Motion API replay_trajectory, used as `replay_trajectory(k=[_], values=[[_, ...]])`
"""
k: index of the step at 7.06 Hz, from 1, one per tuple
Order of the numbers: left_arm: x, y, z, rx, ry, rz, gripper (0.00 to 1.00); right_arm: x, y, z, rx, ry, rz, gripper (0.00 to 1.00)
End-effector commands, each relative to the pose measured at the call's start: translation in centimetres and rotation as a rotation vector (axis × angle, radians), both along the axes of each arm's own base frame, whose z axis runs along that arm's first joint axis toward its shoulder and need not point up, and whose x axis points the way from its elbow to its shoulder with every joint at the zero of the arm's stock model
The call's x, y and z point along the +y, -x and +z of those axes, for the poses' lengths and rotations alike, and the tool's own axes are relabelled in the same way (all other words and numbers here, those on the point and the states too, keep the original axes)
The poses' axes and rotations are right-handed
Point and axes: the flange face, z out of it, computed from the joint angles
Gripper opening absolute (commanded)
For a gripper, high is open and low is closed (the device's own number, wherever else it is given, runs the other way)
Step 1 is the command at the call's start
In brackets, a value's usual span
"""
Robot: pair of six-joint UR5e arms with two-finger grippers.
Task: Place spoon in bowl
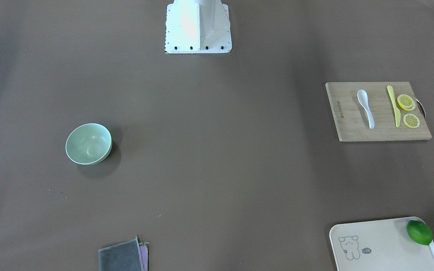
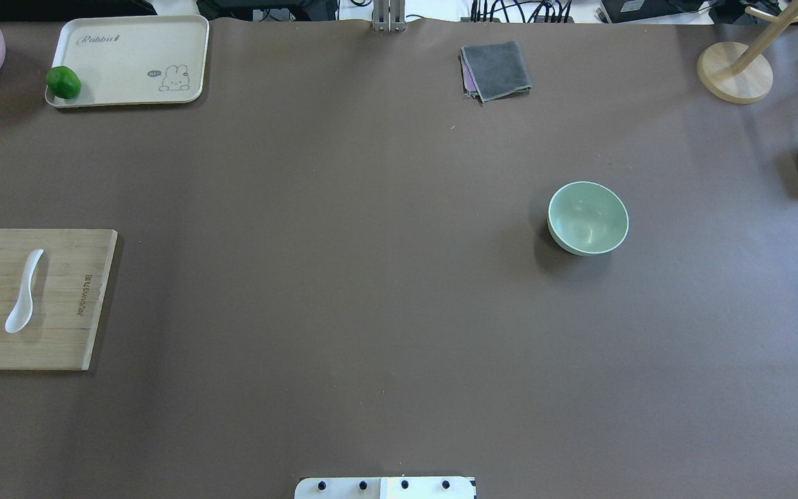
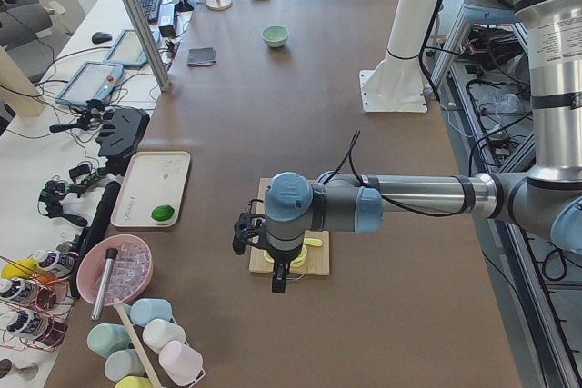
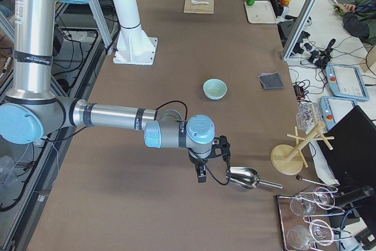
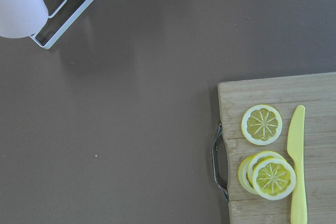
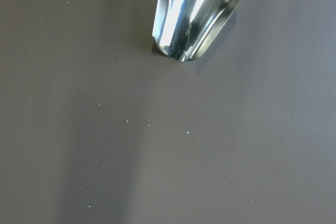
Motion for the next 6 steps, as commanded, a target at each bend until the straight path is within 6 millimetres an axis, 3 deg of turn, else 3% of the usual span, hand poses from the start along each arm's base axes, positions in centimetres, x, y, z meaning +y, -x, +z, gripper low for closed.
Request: replay_trajectory(k=[1, 3, 4, 6], values=[[-0.5, -0.5, -0.9, 0.0, -0.021, 0.013, 0.98, 0.1, 0.0, 0.0, 0.0, -0.001, 0.0, 1.0], [-1.0, -0.4, -2.5, -0.009, -0.109, 0.013, 0.98, 0.0, 0.5, -0.6, -0.067, -0.01, -0.004, 1.0], [-1.5, -0.4, -3.6, -0.013, -0.208, 0.012, 0.98, -0.6, 0.4, -2.2, -0.075, -0.113, -0.002, 1.0], [-1.1, -0.2, -3.8, -0.025, -0.378, 0.007, 0.98, -1.1, 0.5, -3.7, -0.077, -0.19, 0.023, 1.0]])
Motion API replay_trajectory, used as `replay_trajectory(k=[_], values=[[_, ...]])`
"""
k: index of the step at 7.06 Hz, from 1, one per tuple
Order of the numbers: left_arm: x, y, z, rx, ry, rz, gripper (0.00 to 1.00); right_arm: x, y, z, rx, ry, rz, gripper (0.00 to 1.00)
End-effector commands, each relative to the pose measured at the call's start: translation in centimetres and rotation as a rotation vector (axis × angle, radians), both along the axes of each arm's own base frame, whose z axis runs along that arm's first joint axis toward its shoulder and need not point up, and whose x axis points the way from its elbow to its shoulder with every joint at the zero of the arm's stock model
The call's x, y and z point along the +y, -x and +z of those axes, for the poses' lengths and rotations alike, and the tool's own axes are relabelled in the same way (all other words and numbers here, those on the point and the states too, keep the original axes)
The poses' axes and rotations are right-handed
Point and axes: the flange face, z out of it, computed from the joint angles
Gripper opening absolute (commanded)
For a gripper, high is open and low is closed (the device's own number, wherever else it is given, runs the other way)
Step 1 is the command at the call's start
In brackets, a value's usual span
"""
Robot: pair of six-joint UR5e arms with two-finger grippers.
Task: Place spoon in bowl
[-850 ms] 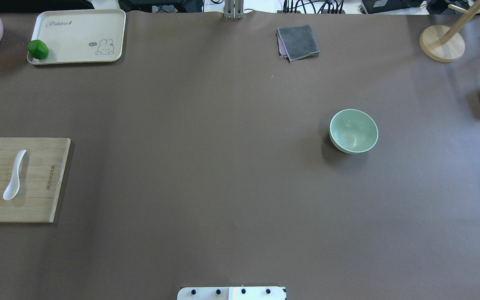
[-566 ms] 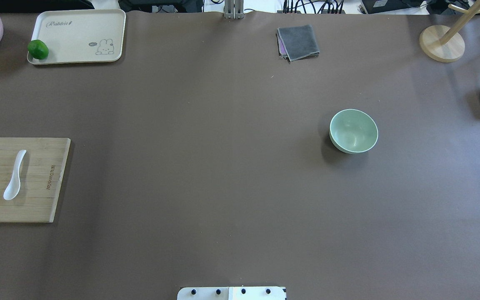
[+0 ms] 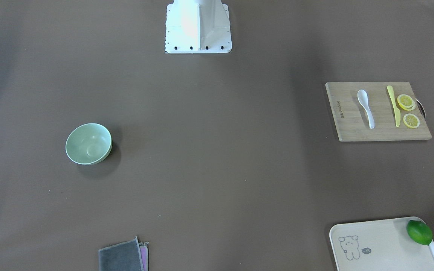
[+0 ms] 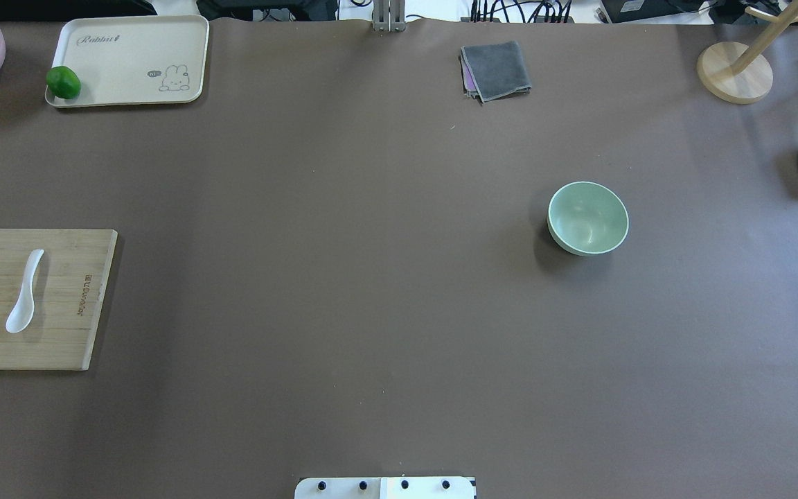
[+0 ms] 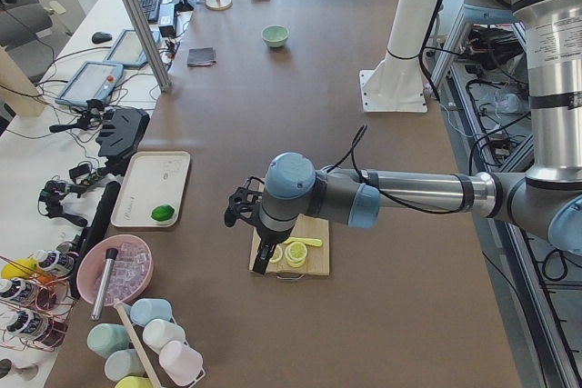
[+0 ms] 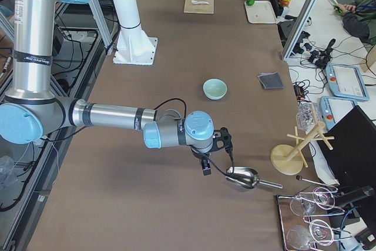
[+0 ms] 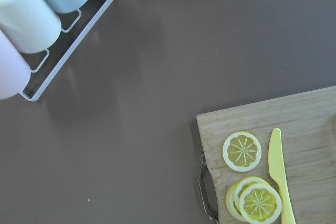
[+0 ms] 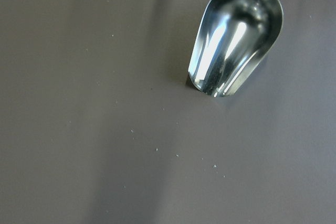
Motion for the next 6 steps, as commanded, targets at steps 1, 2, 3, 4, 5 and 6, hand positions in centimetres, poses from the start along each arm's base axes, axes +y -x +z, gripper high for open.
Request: replay_trajectory(k=[1, 2, 3, 4, 5, 6], values=[[-1.8, 0.1, -0.7, -0.016, -0.231, -0.003, 0.98, -0.4, 0.0, -2.5, -0.004, -0.076, 0.013, 1.0], [-4.8, 0.1, -0.6, 0.028, -0.18, -0.07, 0.98, -0.6, 0.0, -3.7, -0.006, -0.123, 0.016, 1.0], [-6.1, -0.1, -2.3, 0.087, -0.166, -0.118, 0.98, -1.3, 0.0, -4.7, -0.014, -0.13, 0.036, 1.0], [-7.3, -0.4, -3.3, 0.135, -0.181, -0.09, 0.98, -2.8, 0.6, -6.6, -0.039, -0.101, 0.08, 1.0], [-7.4, -0.7, -3.8, 0.146, -0.205, -0.076, 0.98, -3.3, 2.2, -8.2, -0.078, -0.033, 0.119, 1.0], [-7.4, -2.3, -4.3, 0.16, -0.246, -0.054, 0.99, -4.0, 5.7, -10.4, -0.107, 0.067, 0.174, 0.99]])
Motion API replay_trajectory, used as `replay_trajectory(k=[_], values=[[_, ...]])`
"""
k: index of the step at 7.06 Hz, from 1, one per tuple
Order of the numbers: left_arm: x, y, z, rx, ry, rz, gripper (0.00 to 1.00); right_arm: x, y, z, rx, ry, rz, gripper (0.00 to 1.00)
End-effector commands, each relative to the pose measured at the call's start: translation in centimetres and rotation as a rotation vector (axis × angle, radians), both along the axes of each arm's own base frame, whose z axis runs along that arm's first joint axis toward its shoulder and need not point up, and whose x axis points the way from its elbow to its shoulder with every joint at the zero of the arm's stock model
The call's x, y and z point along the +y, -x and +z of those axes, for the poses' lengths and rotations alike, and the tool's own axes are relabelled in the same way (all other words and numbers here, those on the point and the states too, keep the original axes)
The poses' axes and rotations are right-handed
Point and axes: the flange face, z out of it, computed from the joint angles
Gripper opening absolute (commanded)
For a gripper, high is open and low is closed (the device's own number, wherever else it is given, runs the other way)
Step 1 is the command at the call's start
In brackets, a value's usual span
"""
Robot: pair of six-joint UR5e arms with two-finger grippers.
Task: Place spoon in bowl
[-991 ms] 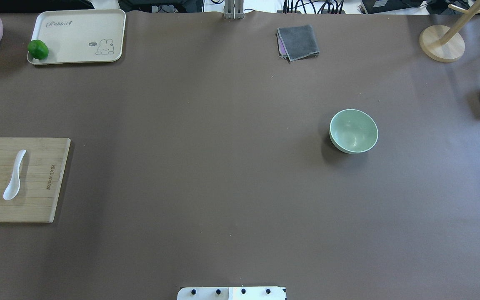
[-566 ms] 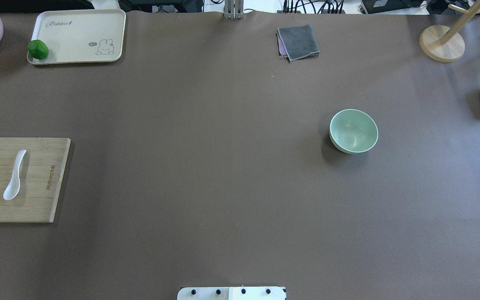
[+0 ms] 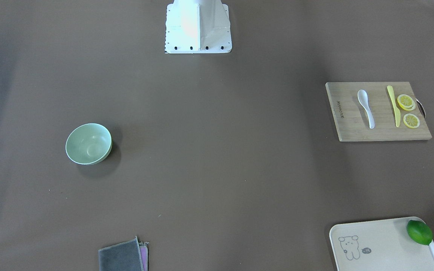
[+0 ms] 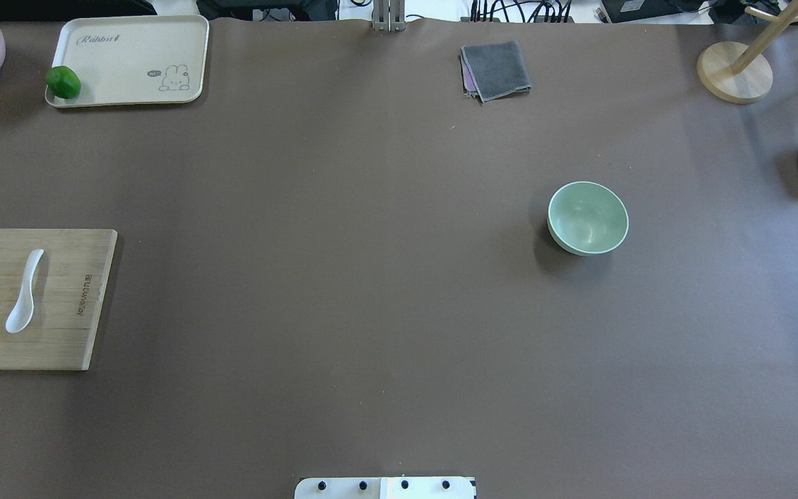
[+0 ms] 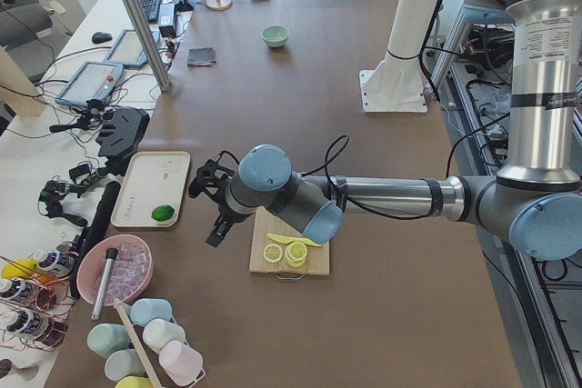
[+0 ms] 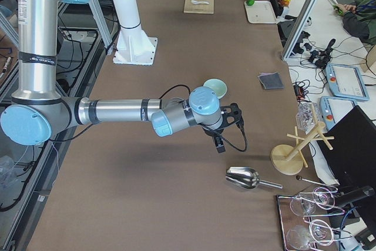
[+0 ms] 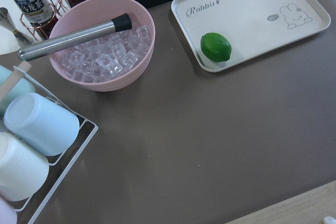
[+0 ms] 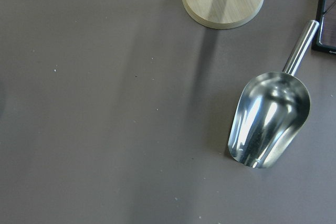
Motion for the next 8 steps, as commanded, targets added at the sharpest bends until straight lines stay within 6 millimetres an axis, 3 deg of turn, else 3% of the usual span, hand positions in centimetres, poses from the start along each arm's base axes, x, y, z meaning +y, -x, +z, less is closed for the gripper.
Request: replay_trajectory(k=[1, 2, 3, 4, 5, 6, 8], values=[[-0.3, -3.1, -1.1, 0.035, -0.032, 0.041, 0.99, -2.0, 7.4, -4.8, -0.07, 0.173, 0.111, 0.98], [-0.4, -4.2, -1.3, 0.047, -0.015, 0.049, 0.99, -3.2, 14.0, -7.2, -0.053, 0.222, 0.215, 0.98], [-0.4, -4.5, -1.5, 0.048, -0.029, 0.054, 0.99, -2.7, 21.8, -8.9, -0.056, 0.214, 0.277, 0.98], [-0.4, -4.6, -1.5, 0.049, -0.029, 0.055, 0.99, -1.9, 27.4, -11.0, -0.083, 0.237, 0.31, 0.96], [-0.4, -4.6, -1.5, 0.049, -0.029, 0.055, 0.99, -0.2, 32.0, -11.5, -0.083, 0.262, 0.336, 0.92], [-0.4, -4.7, -1.5, 0.048, -0.029, 0.055, 0.99, 1.3, 35.3, -11.6, -0.071, 0.259, 0.39, 0.89], [-0.4, -4.7, -1.4, 0.049, -0.025, 0.056, 0.99, 2.6, 36.0, -11.1, -0.062, 0.271, 0.387, 0.84]])
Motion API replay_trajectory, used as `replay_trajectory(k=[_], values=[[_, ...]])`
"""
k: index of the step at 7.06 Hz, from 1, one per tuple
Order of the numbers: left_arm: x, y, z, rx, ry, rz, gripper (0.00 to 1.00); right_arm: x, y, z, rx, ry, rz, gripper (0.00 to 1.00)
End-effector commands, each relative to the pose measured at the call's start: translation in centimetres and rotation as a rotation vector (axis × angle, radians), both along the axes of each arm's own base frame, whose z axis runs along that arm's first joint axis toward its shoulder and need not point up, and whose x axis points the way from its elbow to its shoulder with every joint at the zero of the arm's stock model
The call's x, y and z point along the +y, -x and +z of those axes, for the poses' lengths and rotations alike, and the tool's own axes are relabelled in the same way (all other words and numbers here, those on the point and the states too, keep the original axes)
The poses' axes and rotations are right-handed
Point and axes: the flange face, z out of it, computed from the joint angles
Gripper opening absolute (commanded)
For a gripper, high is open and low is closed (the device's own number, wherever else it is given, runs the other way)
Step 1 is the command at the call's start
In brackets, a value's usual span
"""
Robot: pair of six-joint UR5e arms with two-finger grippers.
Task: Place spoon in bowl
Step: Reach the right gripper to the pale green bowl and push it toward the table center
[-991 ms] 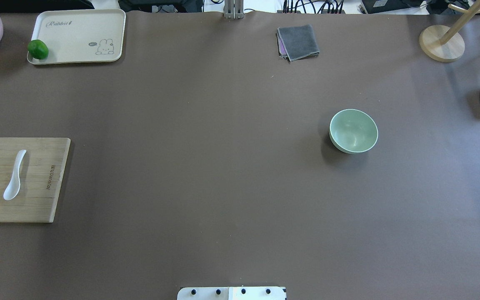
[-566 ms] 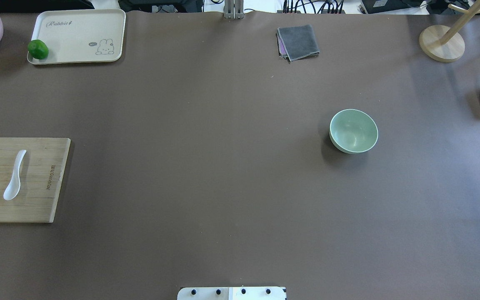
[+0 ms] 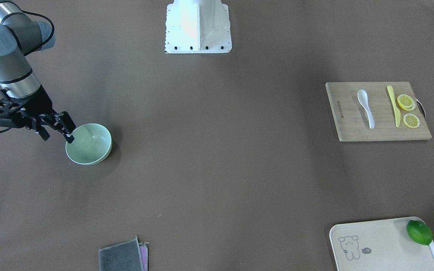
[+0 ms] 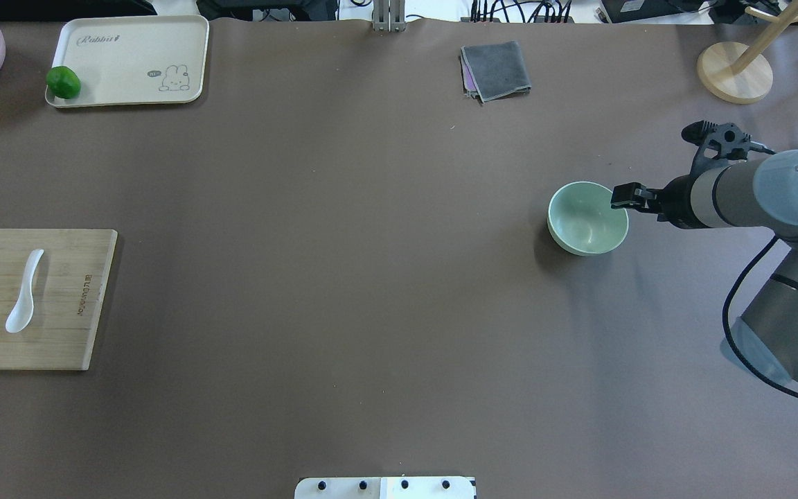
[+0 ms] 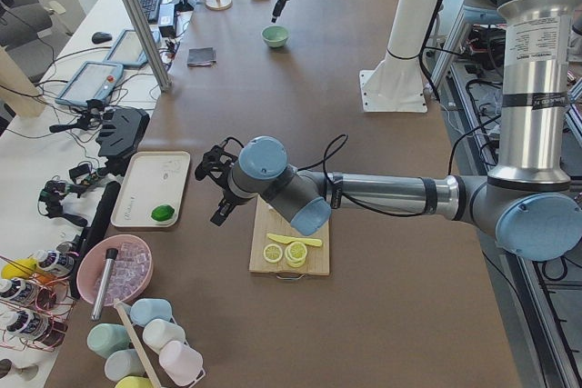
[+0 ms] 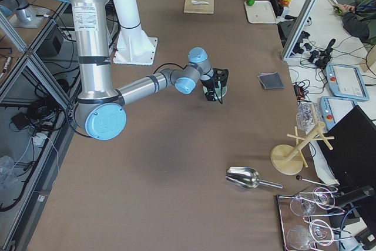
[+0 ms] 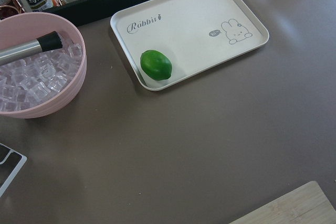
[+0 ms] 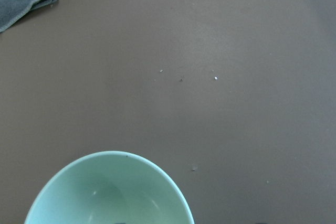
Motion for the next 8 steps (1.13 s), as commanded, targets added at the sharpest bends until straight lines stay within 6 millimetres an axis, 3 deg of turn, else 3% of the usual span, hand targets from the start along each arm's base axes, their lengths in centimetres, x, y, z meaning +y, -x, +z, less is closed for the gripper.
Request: replay_trajectory(k=[1, 2, 4, 5, 6, 7, 8], values=[[0.0, -0.1, 0.1, 0.003, 0.006, -0.002, 0.99, 1.6, 1.2, 1.2, 0.02, 0.015, -0.003, 0.83], [0.1, -0.1, 0.2, 0.002, 0.008, -0.002, 0.99, 2.6, 3.0, 1.5, 0.037, 0.013, 0.018, 0.72], [0.1, -0.1, 0.2, 0.002, 0.006, -0.002, 0.99, 4.0, 5.3, 0.8, 0.037, -0.006, 0.037, 0.0], [0.1, -0.1, 0.1, 0.002, 0.004, 0.001, 0.99, 4.1, 5.6, 0.4, 0.032, -0.01, 0.039, 0.0], [0.1, -0.2, 0.2, 0.002, 0.005, 0.002, 0.99, 3.9, 6.7, -2.4, -0.011, -0.003, 0.051, 0.0], [0.3, -0.2, 0.2, 0.003, -0.003, 0.001, 0.98, 3.7, 9.3, -6.7, -0.044, 0.04, 0.07, 0.0], [0.3, -0.2, 0.2, 0.003, -0.006, 0.001, 0.99, 3.6, 12.5, -12.9, -0.062, 0.093, 0.091, 0.0]])
